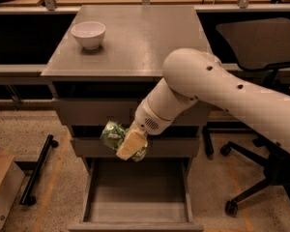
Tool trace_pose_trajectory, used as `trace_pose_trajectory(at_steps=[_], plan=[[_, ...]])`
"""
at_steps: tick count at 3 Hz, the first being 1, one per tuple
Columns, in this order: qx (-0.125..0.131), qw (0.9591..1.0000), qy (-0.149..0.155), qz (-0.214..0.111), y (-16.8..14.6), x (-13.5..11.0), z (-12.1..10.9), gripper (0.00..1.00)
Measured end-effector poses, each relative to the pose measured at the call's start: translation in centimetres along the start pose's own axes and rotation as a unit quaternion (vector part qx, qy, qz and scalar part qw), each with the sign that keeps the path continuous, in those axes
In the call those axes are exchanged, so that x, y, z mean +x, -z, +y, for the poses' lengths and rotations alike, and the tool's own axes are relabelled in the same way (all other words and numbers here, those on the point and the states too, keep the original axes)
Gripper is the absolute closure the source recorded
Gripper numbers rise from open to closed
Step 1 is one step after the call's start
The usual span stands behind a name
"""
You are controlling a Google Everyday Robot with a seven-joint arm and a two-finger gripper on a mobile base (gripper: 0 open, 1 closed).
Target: Pick green can from bottom drawer and place on counter
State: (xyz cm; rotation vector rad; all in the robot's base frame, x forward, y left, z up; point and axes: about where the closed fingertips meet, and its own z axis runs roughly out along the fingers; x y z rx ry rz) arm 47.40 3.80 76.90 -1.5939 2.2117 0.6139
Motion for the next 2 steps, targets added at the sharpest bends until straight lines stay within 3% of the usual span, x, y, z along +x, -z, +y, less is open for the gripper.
trace_pose_trajectory(at_steps=[1, 2], plan=[[-0.001, 1.0000, 0.000, 0.000, -0.10, 0.05, -0.02, 1.00], [0.013, 0.9995, -0.015, -0.023, -0.35, -0.12, -0.63, 1.00]])
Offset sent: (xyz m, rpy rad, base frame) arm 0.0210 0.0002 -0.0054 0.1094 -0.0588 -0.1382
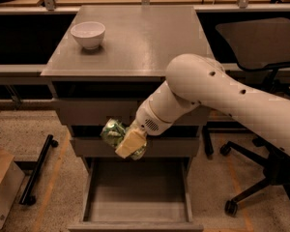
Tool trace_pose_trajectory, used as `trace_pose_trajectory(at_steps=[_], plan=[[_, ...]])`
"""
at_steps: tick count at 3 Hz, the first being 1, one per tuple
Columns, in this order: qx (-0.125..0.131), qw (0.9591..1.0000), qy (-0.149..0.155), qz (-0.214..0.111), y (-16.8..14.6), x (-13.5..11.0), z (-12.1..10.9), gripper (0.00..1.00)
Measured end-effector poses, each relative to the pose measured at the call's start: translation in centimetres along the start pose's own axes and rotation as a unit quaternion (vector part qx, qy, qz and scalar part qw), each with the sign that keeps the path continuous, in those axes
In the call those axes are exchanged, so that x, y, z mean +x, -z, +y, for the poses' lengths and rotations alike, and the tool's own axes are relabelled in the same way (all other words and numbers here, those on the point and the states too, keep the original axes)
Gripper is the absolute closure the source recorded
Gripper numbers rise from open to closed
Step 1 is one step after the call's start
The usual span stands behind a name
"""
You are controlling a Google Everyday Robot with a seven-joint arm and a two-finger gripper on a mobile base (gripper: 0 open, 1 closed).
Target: Pick green can from bottom drawer and place on counter
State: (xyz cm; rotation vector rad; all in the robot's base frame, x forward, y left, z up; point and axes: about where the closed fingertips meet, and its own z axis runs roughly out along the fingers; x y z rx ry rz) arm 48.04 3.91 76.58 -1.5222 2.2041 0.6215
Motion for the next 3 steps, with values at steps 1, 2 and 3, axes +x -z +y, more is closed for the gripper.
trace_pose_trajectory(at_steps=[1, 2, 3], plan=[[0.039, 0.9991, 0.010, -0.017, 1.6, -1.6, -2.9, 1.00], [0.092, 0.9946, 0.040, -0.025, 6.9, -5.2, -8.6, 1.00], [0.118, 0.9907, 0.066, -0.013, 10.8, -8.3, -11.8, 1.00]])
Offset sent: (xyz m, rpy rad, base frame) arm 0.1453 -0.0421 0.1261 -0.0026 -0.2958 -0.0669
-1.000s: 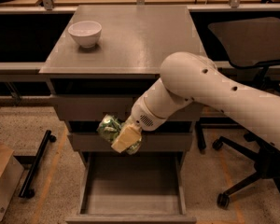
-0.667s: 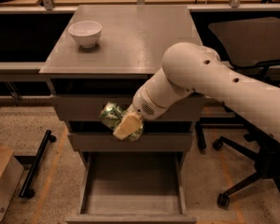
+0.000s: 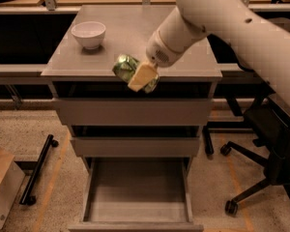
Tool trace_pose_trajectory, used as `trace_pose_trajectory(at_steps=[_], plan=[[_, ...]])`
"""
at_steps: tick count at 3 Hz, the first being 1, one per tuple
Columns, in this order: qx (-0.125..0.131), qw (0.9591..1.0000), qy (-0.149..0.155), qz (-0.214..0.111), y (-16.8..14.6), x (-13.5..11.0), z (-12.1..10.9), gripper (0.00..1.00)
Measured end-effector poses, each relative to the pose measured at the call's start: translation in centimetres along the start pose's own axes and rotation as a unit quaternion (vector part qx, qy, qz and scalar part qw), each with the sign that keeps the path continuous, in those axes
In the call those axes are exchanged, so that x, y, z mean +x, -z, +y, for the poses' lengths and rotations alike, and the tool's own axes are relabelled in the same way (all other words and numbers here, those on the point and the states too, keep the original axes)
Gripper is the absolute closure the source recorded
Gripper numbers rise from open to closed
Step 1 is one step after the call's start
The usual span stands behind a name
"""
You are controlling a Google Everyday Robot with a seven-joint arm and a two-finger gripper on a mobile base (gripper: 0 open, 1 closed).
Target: Pick green can from bottom drawer and place on counter
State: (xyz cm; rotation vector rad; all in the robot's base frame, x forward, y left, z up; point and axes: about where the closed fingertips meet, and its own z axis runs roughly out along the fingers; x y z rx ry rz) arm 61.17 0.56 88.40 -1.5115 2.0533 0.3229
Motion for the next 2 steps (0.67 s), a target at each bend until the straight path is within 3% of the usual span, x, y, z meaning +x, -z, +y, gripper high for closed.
trace_pose_trajectory(at_steps=[1, 2], plan=[[0.023, 0.9994, -0.002, -0.027, 2.8, -2.3, -2.1, 1.00], [0.007, 0.9992, -0.033, -0.021, 1.1, -0.8, -0.9, 1.00]])
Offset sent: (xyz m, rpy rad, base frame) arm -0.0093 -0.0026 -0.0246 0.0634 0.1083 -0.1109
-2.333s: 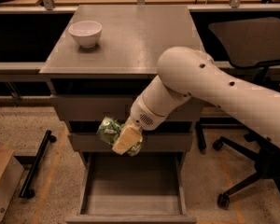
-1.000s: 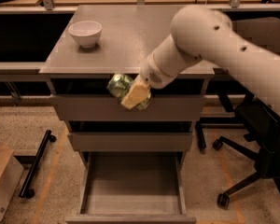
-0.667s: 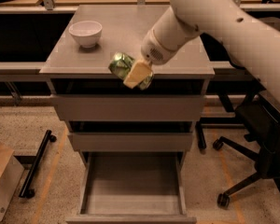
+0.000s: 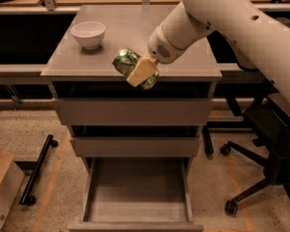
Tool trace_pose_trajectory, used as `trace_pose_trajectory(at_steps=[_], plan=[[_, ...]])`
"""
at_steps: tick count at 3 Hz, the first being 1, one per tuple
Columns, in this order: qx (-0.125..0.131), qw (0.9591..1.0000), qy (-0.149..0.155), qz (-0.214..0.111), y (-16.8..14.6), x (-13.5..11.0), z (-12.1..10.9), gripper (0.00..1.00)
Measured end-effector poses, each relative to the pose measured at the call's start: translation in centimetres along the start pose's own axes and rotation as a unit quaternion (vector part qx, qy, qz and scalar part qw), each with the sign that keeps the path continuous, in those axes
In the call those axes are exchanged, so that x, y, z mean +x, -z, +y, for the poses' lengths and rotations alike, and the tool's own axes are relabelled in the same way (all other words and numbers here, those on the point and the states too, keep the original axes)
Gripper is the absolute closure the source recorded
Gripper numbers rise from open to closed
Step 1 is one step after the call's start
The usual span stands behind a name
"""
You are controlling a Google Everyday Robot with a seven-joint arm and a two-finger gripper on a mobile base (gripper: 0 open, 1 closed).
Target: Pick green can from bottom drawer and place on counter
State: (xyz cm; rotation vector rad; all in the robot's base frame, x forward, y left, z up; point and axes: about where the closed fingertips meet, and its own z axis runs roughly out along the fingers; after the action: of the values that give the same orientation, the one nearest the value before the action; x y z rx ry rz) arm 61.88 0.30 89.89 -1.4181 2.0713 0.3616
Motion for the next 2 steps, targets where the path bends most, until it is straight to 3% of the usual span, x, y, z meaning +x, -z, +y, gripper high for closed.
trace_pose_trajectory(at_steps=[1, 2], plan=[[0.023, 0.9991, -0.031, 0.018, -1.3, 1.5, -0.3, 1.00], [0.083, 0.9939, -0.008, 0.072, -0.6, 1.8, -4.9, 1.00]])
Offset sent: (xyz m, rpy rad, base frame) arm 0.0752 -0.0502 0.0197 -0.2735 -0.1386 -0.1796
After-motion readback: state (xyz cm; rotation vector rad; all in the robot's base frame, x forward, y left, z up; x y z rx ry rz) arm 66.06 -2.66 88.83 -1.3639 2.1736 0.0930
